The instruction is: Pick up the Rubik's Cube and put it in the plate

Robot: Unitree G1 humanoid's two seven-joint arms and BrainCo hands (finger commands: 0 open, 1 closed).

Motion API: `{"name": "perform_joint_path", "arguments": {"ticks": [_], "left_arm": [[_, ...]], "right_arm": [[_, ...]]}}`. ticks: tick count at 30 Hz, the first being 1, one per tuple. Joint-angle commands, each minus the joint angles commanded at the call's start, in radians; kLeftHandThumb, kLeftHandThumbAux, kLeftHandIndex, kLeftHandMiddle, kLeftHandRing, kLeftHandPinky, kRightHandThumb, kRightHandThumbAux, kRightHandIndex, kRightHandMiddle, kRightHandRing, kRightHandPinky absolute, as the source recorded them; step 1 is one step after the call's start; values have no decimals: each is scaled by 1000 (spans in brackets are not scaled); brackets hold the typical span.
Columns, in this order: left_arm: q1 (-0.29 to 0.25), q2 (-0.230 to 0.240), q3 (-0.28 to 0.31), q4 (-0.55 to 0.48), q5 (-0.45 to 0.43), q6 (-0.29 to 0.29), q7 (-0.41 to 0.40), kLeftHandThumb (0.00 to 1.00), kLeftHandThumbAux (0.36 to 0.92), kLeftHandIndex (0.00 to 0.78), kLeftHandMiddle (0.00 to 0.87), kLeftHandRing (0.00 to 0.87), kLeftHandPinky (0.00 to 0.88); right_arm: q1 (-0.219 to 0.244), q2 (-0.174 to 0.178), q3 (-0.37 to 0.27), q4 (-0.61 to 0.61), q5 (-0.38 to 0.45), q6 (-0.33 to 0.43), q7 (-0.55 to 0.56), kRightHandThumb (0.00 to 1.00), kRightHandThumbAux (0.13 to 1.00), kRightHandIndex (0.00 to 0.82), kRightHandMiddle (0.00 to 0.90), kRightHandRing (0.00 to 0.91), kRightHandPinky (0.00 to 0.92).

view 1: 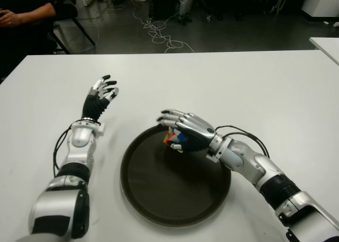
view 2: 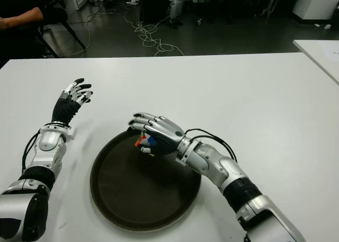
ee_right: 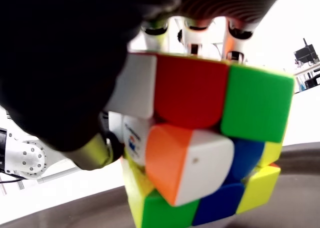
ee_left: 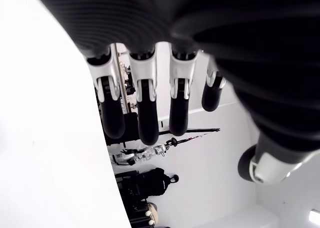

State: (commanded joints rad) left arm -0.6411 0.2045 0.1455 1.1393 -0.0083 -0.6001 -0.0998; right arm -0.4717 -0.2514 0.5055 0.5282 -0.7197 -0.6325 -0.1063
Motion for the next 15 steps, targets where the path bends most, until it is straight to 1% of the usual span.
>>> {"name": "perform_joint_path", "arguments": {"ticks": [6,15], "left_arm": [[3,1,-1,-2,1,0,1,48,574,143,229,240,261],[5,0,3,-5,-8,3,-10,42,566,139,230,242,264]], "right_arm": [[-4,0,1,8,-11,11,-10,0,678,0,0,0,0],[-7,-3,4,10,-29,29,-33,0,685,0,0,0,0]]}}
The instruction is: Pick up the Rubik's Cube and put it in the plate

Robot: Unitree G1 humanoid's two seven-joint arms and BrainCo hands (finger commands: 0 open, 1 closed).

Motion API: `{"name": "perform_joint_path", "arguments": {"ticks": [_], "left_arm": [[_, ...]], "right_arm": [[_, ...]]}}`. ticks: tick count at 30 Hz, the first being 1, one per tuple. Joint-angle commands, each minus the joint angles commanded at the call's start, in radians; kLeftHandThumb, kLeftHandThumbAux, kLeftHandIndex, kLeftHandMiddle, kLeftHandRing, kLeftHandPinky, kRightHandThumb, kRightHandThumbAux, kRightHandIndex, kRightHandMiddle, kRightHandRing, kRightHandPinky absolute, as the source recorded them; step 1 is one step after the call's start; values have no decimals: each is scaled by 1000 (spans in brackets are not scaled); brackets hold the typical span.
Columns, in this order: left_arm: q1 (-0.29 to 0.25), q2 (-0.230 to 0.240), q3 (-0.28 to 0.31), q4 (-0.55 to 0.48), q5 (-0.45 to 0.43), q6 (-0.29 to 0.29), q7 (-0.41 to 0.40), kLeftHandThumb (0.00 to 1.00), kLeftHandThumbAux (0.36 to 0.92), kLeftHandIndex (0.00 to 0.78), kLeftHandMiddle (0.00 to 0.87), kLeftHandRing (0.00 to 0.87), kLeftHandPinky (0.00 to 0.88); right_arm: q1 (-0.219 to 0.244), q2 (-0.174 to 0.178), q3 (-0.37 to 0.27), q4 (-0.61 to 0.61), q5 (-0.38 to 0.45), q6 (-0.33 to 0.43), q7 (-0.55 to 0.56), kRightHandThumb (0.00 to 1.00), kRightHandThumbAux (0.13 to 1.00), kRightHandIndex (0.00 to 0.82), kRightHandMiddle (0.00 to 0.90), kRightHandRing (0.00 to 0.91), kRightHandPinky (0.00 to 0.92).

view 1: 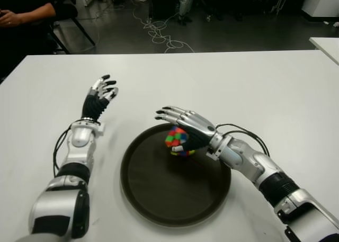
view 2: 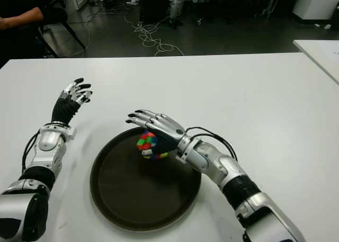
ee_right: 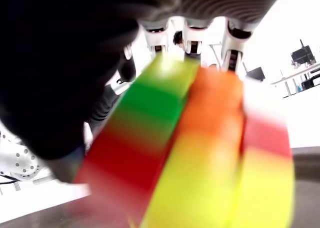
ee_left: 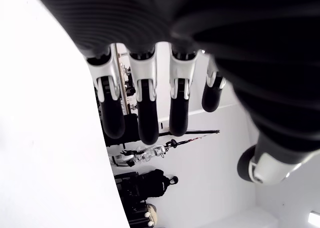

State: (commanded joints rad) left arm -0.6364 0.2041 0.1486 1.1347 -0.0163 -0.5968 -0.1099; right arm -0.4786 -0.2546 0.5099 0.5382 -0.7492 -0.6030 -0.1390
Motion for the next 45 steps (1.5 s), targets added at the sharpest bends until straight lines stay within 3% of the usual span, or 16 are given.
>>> {"name": "perform_joint_path", "arguments": {"ticks": [21,36,41,45], "left_arm": [[-2,3,-4,3,4,-1,1,40,591,139,233,247,277],[-7,5,-12,11,15,-5,7,44,562,134,228,246,278],[-7,7,-15,11,19,-8,10,50,558,138,233,248,278],[-9,7,-14,14,19,-8,9,49,549,142,232,248,283]], "right_arm": [[-12,-7,-1,4,-9,37,-9,0,705,0,0,0,0],[-46,-19,2,51,-20,35,-43,0,708,0,0,0,0],[-77,-58,-64,-34,41,43,11,0,709,0,0,0,0],[-67,-76,-111,-68,64,33,-11,0,703,0,0,0,0]]}}
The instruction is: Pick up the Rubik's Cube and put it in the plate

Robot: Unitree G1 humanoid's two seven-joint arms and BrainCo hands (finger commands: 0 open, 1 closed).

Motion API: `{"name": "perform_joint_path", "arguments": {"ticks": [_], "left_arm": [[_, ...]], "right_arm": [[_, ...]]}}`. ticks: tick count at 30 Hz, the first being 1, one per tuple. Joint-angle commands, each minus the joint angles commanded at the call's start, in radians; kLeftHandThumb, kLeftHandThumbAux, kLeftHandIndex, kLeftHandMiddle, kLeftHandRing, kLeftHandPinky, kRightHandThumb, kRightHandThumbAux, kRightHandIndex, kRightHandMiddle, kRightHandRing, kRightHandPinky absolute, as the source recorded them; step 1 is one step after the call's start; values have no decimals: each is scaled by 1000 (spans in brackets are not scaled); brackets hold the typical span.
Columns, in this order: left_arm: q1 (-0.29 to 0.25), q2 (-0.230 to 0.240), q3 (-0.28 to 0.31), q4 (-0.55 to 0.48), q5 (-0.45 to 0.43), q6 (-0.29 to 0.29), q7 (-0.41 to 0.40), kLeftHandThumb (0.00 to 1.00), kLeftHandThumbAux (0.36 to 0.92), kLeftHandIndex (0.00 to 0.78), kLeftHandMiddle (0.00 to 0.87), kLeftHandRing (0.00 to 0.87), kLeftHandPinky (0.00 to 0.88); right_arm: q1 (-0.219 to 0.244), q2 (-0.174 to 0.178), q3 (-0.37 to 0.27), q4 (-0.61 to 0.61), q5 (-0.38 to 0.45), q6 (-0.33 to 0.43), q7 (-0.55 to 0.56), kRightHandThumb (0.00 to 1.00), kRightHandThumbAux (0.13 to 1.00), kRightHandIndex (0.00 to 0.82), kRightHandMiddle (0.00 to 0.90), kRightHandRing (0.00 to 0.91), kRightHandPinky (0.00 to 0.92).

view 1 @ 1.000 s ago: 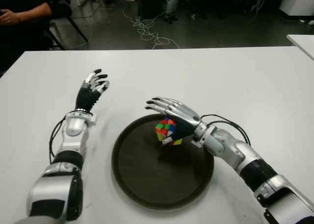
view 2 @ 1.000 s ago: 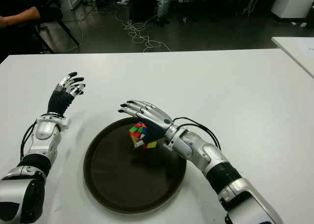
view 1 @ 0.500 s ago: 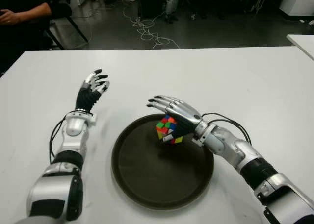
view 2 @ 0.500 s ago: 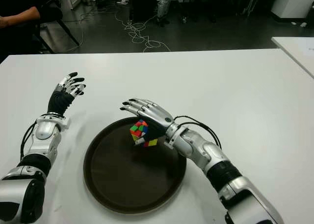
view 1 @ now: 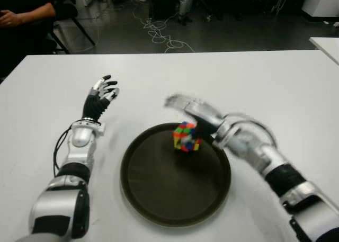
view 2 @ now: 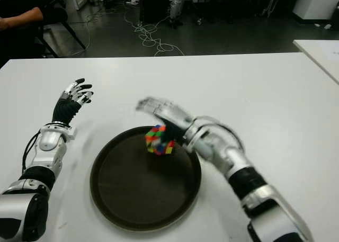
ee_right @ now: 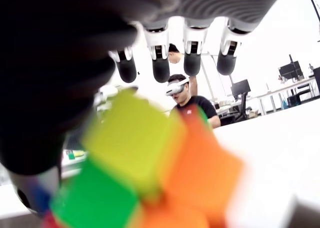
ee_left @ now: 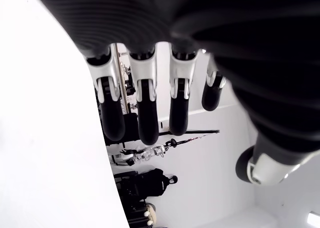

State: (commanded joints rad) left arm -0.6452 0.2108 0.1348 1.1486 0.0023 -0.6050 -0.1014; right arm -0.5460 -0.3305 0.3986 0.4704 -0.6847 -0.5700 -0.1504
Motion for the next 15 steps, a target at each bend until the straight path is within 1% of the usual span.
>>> {"name": "perform_joint_path", "arguments": {"ticks": [4,7,12,15], "left_arm": [[-1,-2,4,0,-7,-2,-9,58,554,140,228,246,290],[-2,-4,9,-1,-15,-2,-18,65,558,141,230,247,294],[-3,-4,12,-1,-21,1,-28,66,556,143,228,245,287],[-3,-3,11,-1,-21,4,-31,64,550,142,225,243,285]], "right_arm": [[-3,-6,-45,20,4,-20,-86,0,700,0,0,0,0],[-30,-10,-68,46,13,-28,-114,0,699,0,0,0,0],[-51,-29,-97,84,21,-38,-144,0,699,0,0,0,0],[-62,-35,-110,134,21,-36,-172,0,697,0,0,0,0]]}}
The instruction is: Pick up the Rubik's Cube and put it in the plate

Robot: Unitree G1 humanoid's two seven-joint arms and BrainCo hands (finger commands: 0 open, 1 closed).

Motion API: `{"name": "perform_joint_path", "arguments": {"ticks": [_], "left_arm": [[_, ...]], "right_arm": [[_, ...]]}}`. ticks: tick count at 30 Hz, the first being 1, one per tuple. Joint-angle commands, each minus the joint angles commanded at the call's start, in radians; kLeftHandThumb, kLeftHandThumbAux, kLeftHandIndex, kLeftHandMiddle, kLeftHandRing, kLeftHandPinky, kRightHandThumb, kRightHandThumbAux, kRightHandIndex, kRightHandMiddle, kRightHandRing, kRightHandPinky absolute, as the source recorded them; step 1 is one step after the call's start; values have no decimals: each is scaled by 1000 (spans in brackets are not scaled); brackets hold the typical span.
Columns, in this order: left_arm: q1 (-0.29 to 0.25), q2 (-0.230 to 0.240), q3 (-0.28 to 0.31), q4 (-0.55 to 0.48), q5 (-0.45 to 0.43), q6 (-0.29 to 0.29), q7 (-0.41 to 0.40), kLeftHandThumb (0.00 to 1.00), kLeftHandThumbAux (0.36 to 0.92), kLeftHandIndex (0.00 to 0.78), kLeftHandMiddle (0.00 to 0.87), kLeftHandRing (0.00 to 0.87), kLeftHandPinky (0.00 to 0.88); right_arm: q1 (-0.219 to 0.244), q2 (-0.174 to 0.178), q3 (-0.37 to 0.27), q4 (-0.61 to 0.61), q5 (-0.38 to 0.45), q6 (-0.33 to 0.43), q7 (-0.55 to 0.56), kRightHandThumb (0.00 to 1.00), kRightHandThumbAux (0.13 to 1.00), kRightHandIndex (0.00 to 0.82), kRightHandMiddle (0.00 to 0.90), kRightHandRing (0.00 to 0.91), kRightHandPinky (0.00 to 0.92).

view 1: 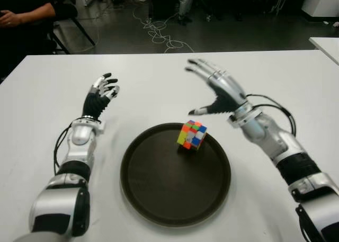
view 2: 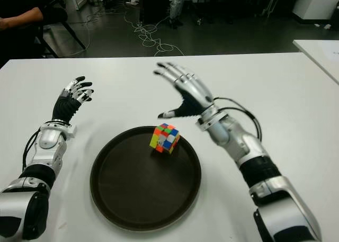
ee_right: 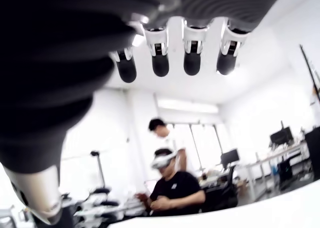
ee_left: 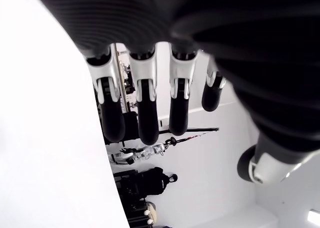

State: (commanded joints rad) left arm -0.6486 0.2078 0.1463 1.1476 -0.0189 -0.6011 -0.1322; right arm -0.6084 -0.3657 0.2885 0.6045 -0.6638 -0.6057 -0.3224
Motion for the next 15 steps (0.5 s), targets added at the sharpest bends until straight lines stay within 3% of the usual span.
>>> {"name": "perform_joint_path", "arguments": {"ticks": [15], "left_arm": [[-2,5,-4,3,8,7,5,52,543,141,231,244,286]], "right_arm": [[-179,-2,4,442,5,81,-108,0,648,0,0,0,0]]}}
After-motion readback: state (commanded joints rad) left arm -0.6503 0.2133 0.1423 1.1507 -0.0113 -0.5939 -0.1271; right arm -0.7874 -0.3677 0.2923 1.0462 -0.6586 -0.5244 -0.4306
